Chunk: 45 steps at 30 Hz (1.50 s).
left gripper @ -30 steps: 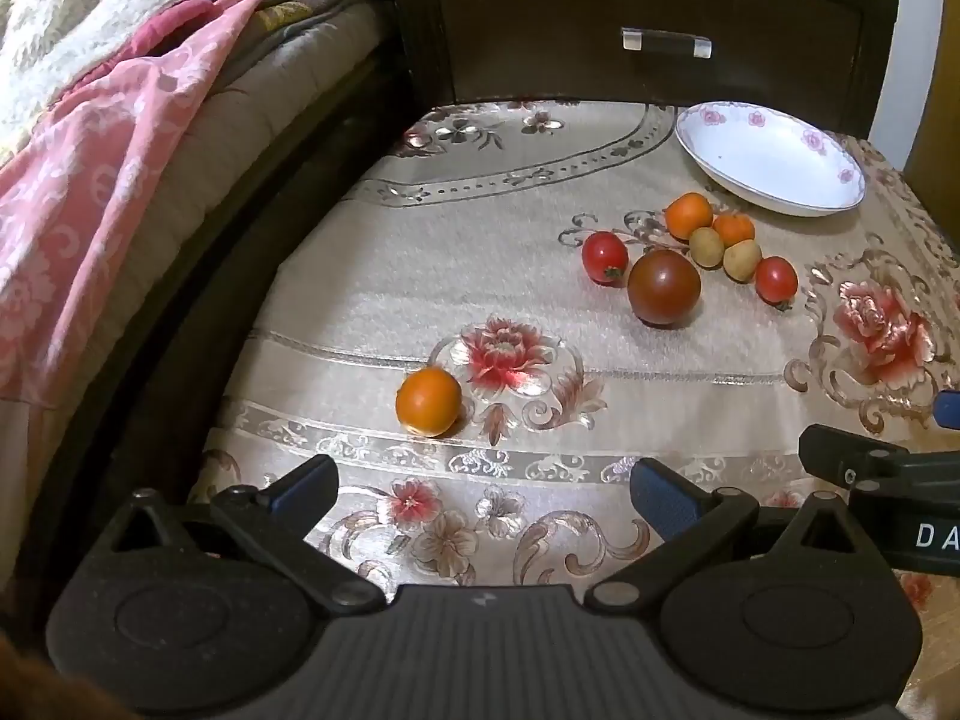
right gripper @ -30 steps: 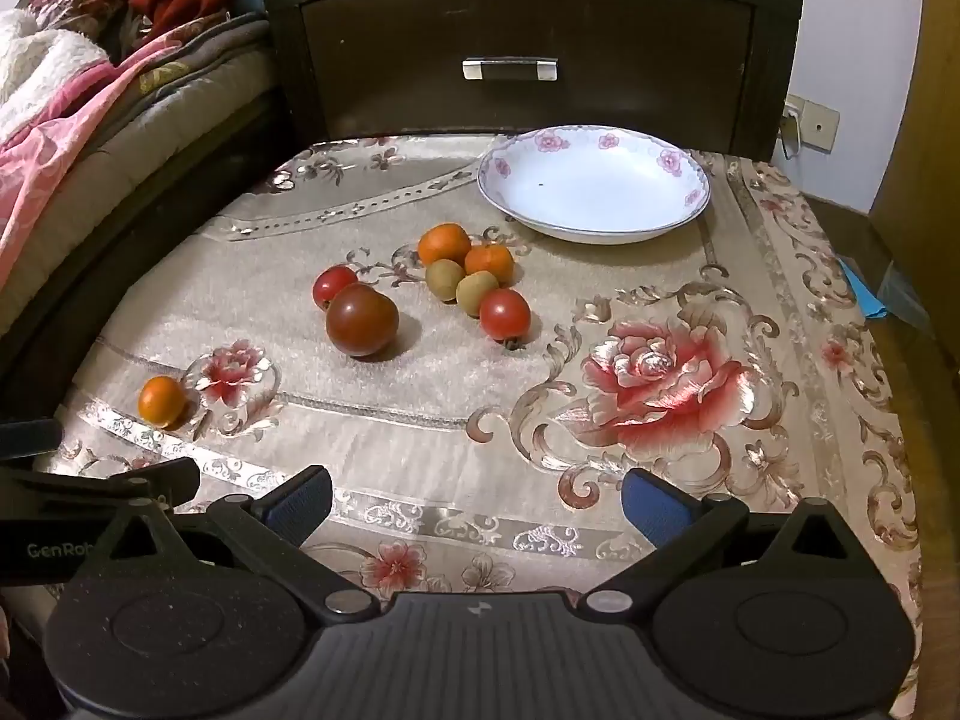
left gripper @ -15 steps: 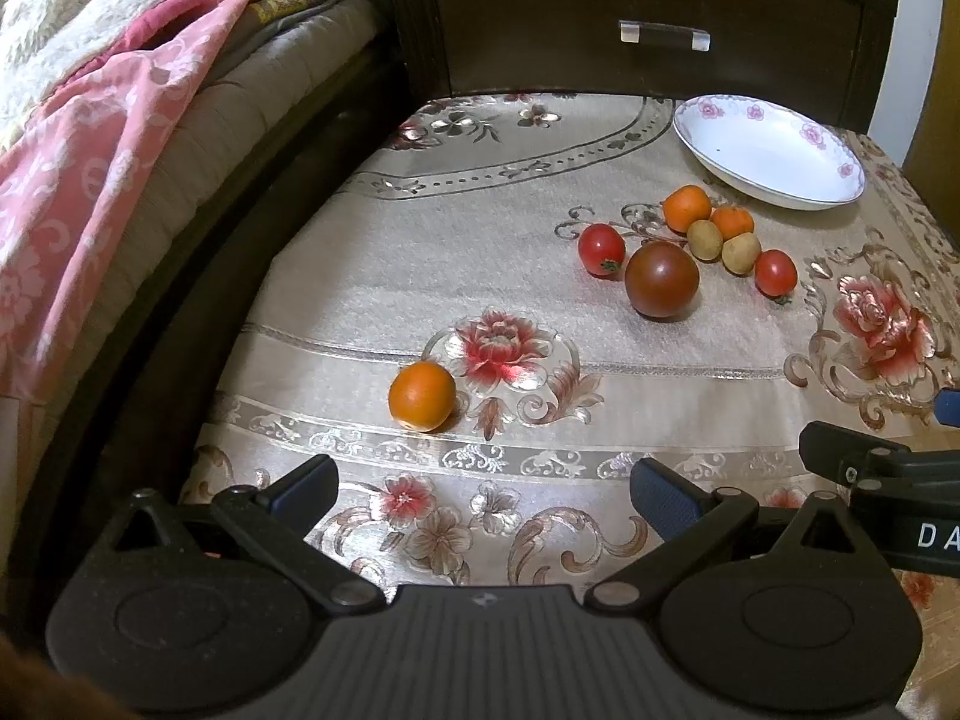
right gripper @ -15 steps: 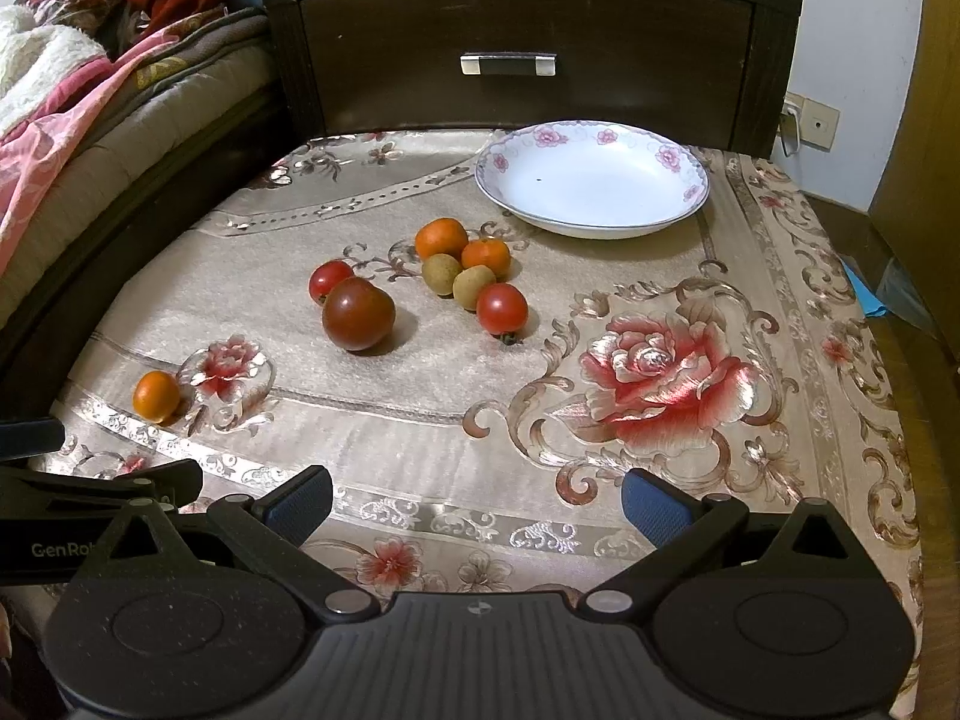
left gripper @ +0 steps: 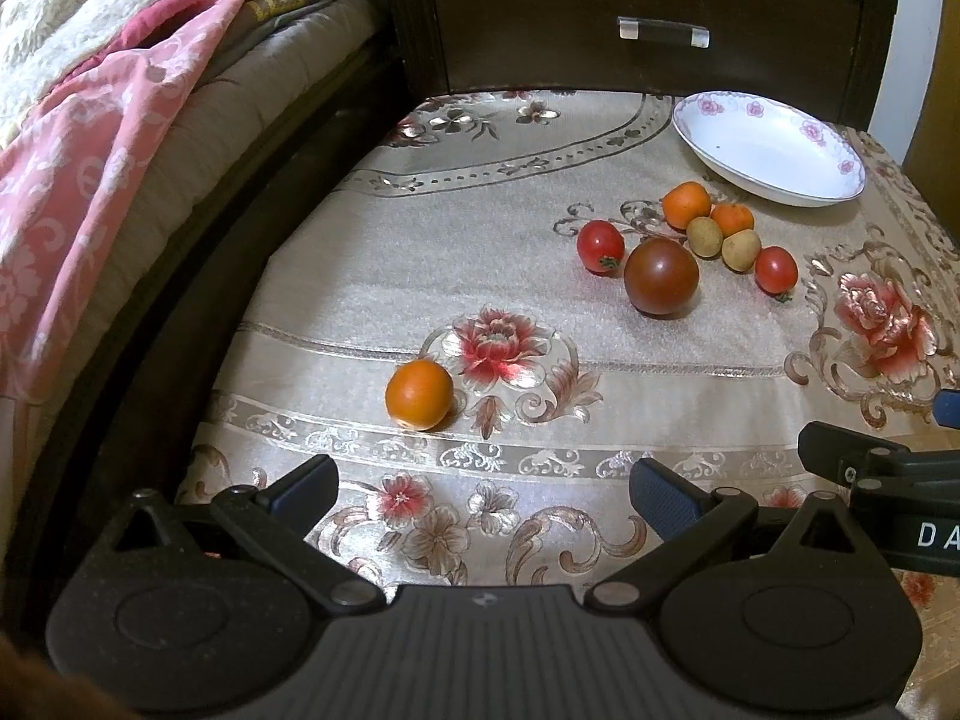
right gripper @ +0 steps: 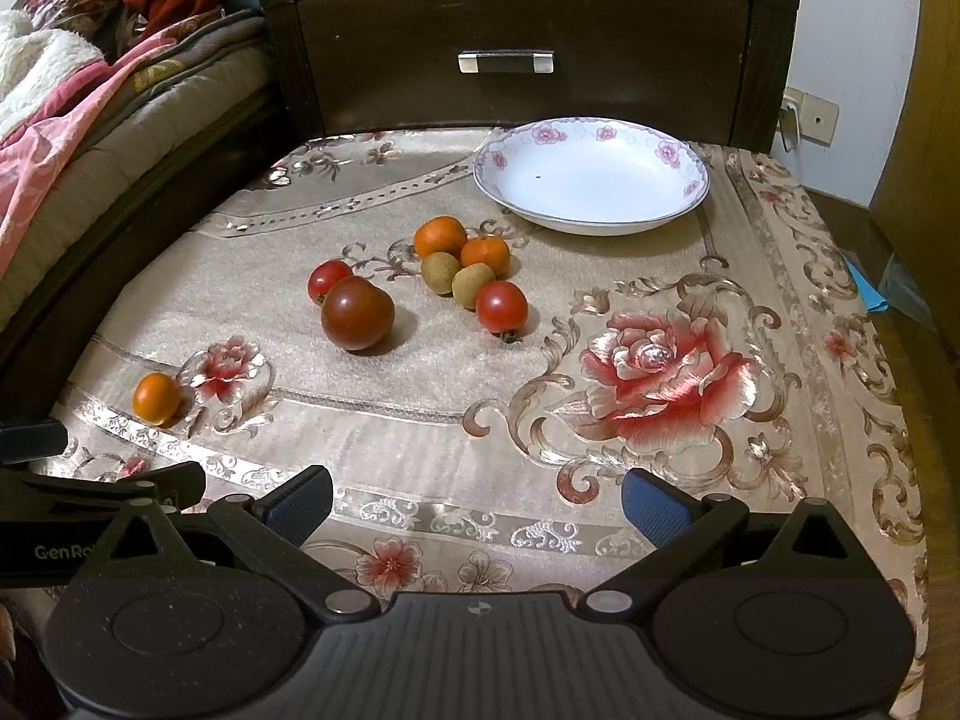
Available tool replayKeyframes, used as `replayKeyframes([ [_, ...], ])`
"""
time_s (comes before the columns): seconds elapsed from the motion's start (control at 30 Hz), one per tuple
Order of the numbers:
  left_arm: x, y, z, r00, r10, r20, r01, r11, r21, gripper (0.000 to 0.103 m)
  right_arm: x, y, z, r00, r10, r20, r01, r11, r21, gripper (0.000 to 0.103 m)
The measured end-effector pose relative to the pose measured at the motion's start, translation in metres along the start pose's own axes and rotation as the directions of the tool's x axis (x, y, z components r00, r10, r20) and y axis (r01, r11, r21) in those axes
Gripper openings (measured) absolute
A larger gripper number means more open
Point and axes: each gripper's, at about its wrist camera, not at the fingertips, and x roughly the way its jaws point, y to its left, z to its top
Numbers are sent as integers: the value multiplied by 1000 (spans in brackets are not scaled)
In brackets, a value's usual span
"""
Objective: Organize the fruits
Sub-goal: 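Lower the left gripper onto the orange mandarin and close it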
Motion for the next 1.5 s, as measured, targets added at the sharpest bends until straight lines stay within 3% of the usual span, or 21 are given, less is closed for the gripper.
replayKeyframes([
  [0.67,7,8,-3,1000,9,-9,-9,1000,-7,103,10,5,1,1000,15,-24,-15,1000,-7,96],
  [0.9,8,13,2,999,28,33,-28,999,19,103,14,3,7,999,35,-30,-35,999,-10,96],
  [1.3,28,28,12,998,58,3,-58,997,-43,103,31,-11,26,994,92,-57,-90,995,37,96],
  [1.5,47,28,24,998,57,-18,-58,998,-34,86,37,-14,28,992,106,-72,-103,994,47,96],
])
